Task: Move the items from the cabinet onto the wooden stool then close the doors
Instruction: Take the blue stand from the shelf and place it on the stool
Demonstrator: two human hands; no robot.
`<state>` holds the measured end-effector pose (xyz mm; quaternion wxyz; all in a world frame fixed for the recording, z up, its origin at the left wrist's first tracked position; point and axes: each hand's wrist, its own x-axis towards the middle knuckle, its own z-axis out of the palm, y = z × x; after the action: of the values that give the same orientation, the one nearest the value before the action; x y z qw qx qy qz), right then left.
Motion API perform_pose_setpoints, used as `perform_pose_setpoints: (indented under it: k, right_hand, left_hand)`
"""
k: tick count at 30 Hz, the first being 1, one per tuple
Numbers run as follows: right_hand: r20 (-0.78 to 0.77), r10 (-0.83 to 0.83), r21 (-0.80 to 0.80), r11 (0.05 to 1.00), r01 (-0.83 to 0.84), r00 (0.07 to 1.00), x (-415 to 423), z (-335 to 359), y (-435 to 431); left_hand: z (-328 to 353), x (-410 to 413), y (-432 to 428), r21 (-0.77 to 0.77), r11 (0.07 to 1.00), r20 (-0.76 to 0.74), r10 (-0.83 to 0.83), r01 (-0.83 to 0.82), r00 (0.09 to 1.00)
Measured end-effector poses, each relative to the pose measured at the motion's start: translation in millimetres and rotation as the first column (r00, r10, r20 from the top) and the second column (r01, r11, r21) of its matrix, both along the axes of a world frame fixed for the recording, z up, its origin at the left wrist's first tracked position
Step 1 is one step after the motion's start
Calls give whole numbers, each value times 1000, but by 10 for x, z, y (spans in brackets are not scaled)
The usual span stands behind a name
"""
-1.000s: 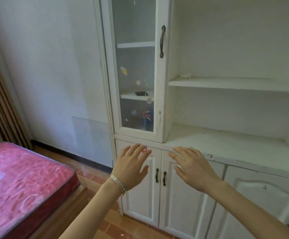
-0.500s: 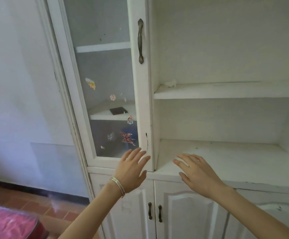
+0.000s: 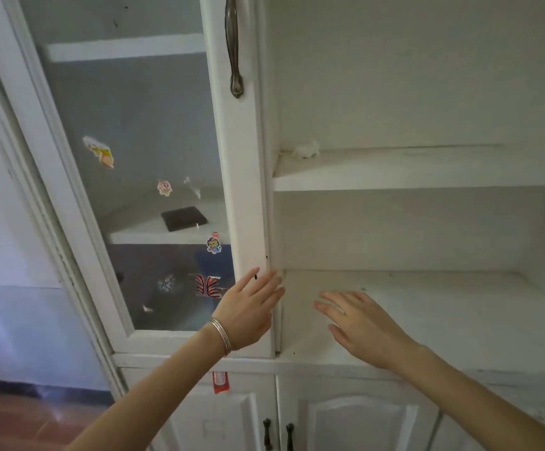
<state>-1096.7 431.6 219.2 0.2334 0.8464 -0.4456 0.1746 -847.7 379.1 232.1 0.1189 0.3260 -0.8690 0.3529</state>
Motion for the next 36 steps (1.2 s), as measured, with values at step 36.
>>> perform_pose_setpoints:
  k: [36]
  right_hand:
    - [6, 242, 105, 965, -241, 970, 626, -252, -103]
  left_hand:
    - [11, 518, 1169, -65, 991, 223, 130, -118, 966]
